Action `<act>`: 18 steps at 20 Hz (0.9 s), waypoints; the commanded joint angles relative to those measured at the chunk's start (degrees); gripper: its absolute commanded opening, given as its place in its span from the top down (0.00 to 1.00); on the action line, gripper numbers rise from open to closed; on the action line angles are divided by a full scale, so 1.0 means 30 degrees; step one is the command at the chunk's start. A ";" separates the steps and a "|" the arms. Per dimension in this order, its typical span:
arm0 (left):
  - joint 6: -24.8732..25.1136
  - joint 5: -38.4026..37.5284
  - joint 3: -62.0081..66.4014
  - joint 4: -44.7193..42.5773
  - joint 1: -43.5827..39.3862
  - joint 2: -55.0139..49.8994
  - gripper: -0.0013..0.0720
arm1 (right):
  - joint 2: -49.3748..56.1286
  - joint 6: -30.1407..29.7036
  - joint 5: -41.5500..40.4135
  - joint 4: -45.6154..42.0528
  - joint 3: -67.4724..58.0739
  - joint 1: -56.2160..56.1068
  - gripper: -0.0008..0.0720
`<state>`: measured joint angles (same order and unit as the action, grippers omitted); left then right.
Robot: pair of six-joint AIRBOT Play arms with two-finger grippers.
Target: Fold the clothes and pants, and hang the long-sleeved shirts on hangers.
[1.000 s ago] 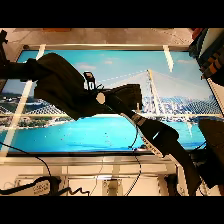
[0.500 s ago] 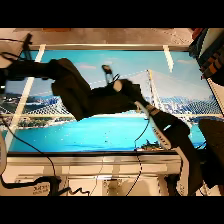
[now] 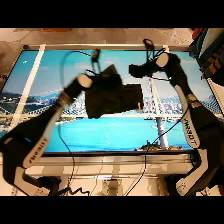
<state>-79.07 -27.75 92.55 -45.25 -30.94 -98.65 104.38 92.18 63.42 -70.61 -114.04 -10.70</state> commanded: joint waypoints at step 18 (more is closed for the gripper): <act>0.1661 0.0291 0.0015 -0.5501 -0.0131 -0.2310 0.97 | 0.0153 -1.0083 0.4291 1.0047 0.7155 0.7439 0.40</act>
<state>-74.11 -24.84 92.58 -59.77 -32.42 -103.15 104.71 66.39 77.06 -53.06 -98.54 11.62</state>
